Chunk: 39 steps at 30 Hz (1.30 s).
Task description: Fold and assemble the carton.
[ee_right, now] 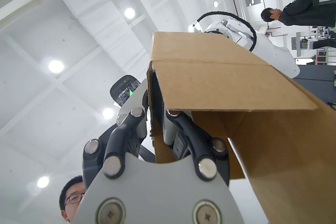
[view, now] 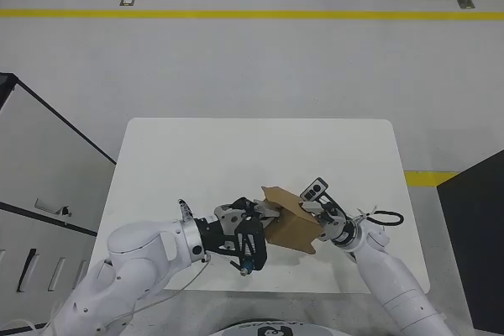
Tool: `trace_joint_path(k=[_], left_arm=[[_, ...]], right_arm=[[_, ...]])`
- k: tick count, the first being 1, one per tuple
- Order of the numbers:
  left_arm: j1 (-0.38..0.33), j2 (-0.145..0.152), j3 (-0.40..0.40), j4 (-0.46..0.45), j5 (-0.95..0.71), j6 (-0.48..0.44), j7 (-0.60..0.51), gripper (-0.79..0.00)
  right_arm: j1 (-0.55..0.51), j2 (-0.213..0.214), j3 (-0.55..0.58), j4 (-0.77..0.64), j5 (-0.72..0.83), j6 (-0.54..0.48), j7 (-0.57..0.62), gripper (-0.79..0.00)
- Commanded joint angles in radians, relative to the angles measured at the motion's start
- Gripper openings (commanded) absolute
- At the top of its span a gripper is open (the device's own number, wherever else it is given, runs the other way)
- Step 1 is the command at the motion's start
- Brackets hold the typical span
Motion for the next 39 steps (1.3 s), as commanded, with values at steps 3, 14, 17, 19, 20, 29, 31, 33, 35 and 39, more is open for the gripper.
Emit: trace_joint_path(k=[3, 14, 17, 19, 20, 29, 31, 33, 35, 39], left_arm=[[0.003, 0.0, -0.017, 0.0, -0.02, 0.01, 0.004, -0.785], [0.004, 0.001, -0.008, 0.0, -0.009, -0.013, 0.001, -0.785], [0.005, 0.002, -0.023, 0.0, -0.019, -0.002, -0.001, -0.785], [0.006, 0.002, -0.033, 0.0, -0.023, 0.001, -0.001, -0.785], [0.007, 0.003, -0.038, 0.0, -0.024, 0.003, -0.001, -0.785], [0.016, 0.006, -0.102, 0.0, -0.037, 0.033, -0.003, -0.785], [0.013, 0.006, -0.123, 0.0, -0.041, 0.046, 0.003, -0.785], [0.007, 0.006, -0.144, 0.0, -0.043, 0.06, 0.013, -0.785], [0.001, 0.006, -0.16, 0.0, -0.041, 0.072, 0.022, -0.785], [-0.01, 0.006, -0.176, 0.0, -0.037, 0.081, 0.036, -0.785]], right_arm=[[0.001, -0.001, -0.001, 0.002, 0.006, 0.003, -0.001, -0.785], [0.004, -0.002, -0.005, 0.003, 0.011, 0.002, -0.002, -0.785], [0.005, -0.002, -0.004, 0.008, 0.013, 0.001, -0.006, -0.785], [0.006, -0.002, -0.003, 0.012, 0.014, -0.001, -0.006, -0.785], [0.006, -0.002, -0.002, 0.013, 0.014, -0.003, -0.007, -0.785], [0.009, -0.004, 0.007, 0.028, 0.033, -0.016, -0.008, -0.785], [0.008, -0.003, 0.014, 0.03, 0.03, -0.028, -0.015, -0.785], [0.007, -0.002, 0.022, 0.032, 0.013, -0.044, -0.028, -0.785], [0.005, 0.0, 0.03, 0.031, 0.003, -0.055, -0.04, -0.785], [0.001, 0.005, 0.046, 0.028, -0.057, -0.087, -0.079, -0.785]])
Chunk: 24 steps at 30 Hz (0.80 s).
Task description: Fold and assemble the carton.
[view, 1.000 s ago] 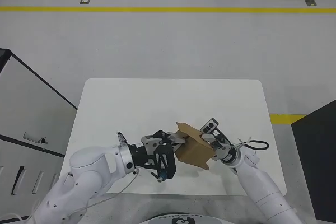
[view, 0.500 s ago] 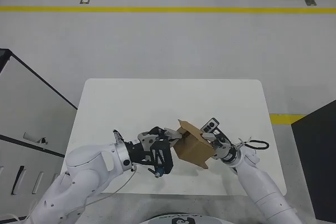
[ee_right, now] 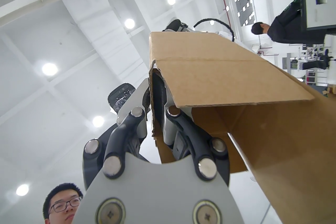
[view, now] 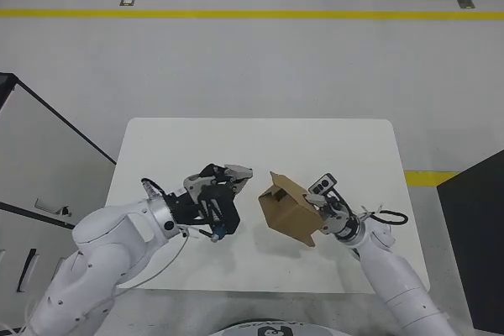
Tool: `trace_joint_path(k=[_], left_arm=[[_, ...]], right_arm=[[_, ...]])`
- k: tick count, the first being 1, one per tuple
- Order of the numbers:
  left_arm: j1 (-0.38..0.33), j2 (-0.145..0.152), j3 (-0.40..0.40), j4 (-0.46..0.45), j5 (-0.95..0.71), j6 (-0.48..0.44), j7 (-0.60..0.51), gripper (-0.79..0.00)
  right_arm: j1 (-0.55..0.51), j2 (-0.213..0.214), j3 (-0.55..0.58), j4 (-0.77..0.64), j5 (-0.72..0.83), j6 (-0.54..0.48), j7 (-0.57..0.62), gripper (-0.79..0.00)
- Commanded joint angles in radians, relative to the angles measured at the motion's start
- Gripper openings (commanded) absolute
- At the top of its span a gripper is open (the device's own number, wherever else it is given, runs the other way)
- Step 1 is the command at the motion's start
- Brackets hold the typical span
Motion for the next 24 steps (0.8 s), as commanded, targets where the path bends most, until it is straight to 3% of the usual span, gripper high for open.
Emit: trace_joint_path(k=[1, 14, 24], left_arm=[[-0.01, 0.0, 0.0, 0.0, 0.009, -0.01, 0.013, -0.785], [-0.053, -0.003, 0.099, 0.0, 0.115, -0.071, 0.008, -0.785], [-0.044, -0.003, 0.115, 0.0, 0.121, -0.1, -0.027, -0.785]], right_arm=[[-0.003, 0.003, 0.007, -0.004, -0.038, -0.017, -0.023, -0.785], [-0.013, 0.01, 0.014, -0.031, -0.126, -0.045, -0.068, -0.785], [-0.014, 0.011, 0.015, -0.039, -0.126, -0.056, -0.059, -0.785]])
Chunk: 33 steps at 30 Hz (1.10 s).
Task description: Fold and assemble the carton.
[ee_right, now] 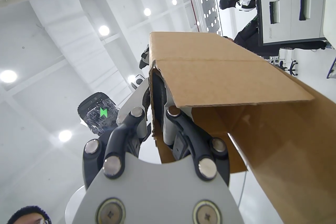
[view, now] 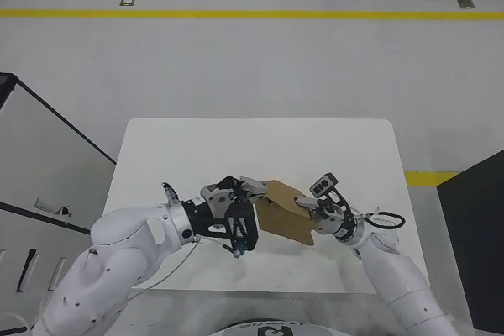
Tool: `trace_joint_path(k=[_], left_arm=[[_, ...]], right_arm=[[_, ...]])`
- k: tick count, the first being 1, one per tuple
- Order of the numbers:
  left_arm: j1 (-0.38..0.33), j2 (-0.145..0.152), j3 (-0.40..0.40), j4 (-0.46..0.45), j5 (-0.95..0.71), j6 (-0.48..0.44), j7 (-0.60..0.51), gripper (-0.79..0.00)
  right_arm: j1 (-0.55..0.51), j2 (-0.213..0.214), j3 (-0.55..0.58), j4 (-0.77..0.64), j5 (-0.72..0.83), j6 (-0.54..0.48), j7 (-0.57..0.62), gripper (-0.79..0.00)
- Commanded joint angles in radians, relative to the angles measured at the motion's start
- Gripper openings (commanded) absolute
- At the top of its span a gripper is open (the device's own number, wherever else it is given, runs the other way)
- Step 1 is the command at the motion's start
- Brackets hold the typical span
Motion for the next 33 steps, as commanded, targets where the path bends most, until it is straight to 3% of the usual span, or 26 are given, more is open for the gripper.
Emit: trace_joint_path(k=[1, 18, 33], left_arm=[[0.002, 0.0, 0.002, 0.0, 0.001, -0.006, -0.002, -0.785], [0.014, -0.001, 0.028, 0.0, -0.04, -0.033, 0.035, -0.785], [0.03, -0.004, 0.027, 0.0, -0.079, 0.003, 0.018, -0.785]], right_arm=[[-0.001, 0.0, 0.001, -0.002, 0.005, -0.002, 0.003, -0.785], [0.0, -0.007, -0.009, -0.001, 0.115, 0.002, 0.087, -0.785], [0.01, -0.013, -0.02, 0.008, 0.158, -0.01, 0.127, -0.785]])
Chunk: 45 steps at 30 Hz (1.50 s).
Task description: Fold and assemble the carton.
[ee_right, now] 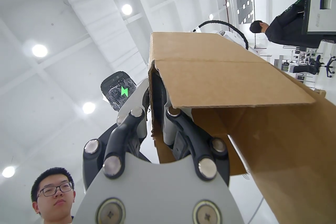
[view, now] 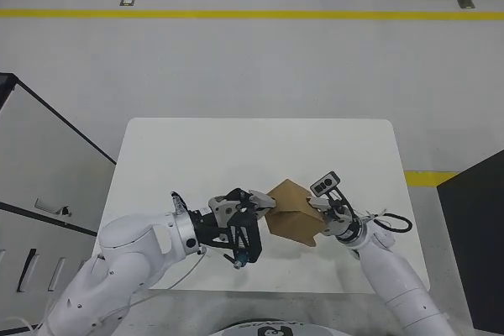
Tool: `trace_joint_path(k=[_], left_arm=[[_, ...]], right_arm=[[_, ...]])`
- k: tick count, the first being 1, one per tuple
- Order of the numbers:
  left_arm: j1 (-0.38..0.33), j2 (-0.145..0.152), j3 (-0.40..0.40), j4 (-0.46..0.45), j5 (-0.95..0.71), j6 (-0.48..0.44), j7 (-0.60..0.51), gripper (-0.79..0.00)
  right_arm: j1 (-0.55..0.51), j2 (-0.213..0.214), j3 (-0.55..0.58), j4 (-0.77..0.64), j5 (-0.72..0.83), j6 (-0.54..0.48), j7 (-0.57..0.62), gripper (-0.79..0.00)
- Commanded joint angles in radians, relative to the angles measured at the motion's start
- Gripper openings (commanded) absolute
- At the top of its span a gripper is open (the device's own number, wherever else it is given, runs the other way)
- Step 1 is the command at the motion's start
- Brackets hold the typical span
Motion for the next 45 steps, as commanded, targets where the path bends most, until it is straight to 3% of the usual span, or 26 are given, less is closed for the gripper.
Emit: trace_joint_path(k=[1, 14, 36, 45], left_arm=[[0.0, 0.0, 0.0, 0.0, 0.0, 0.0, 0.0, -0.785], [0.0, 0.0, 0.0, 0.0, 0.0, 0.0, 0.0, -0.785], [-0.014, -0.001, 0.013, 0.0, 0.026, 0.005, 0.033, -0.785], [-0.051, -0.004, 0.071, 0.0, 0.115, -0.011, 0.019, -0.785]], right_arm=[[0.002, 0.0, 0.001, -0.011, -0.013, -0.01, -0.018, -0.785], [0.043, -0.009, 0.007, 0.016, 0.001, -0.121, 0.062, -0.785], [0.099, -0.017, -0.013, 0.074, -0.009, -0.126, 0.09, -0.785], [0.099, -0.017, -0.013, 0.074, -0.009, -0.126, 0.09, -0.785]])
